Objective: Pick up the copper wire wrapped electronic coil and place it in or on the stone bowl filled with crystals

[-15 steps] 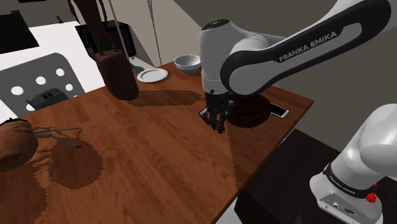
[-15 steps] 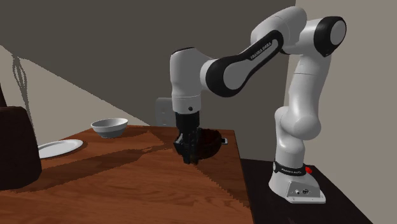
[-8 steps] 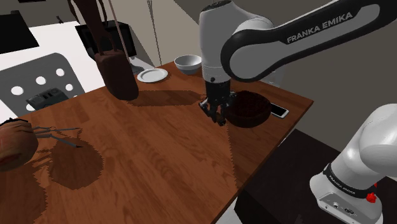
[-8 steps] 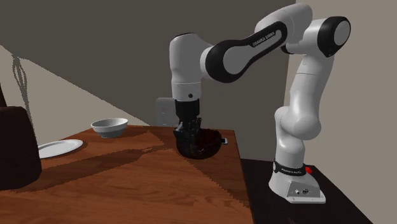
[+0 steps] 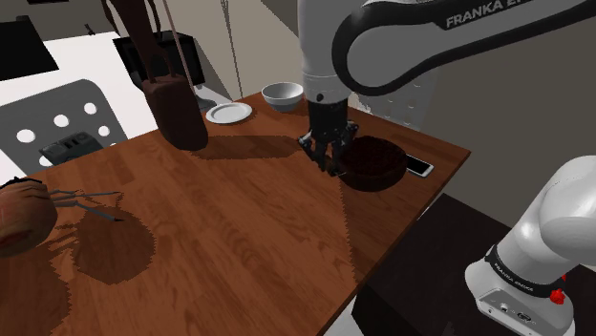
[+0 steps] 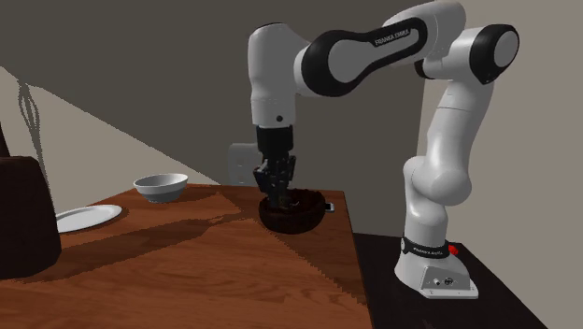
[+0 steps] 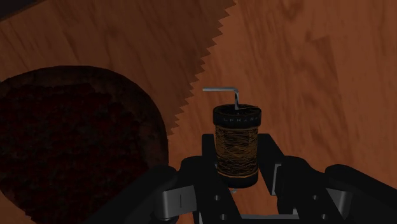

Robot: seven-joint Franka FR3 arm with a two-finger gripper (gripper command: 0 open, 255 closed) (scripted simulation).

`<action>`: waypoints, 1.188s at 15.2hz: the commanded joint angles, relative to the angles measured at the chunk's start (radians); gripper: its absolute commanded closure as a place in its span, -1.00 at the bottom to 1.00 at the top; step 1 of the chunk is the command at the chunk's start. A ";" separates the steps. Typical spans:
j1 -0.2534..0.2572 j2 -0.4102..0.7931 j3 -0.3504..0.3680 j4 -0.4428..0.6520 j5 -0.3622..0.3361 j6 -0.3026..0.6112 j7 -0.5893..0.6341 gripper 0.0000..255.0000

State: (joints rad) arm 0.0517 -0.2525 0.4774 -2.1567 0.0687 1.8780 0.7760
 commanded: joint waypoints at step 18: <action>-0.084 -0.180 -0.217 -0.069 -0.023 -0.108 -0.297 1.00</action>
State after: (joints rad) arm -0.0246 -0.4192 0.2786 -2.2146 0.0505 1.7727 0.5047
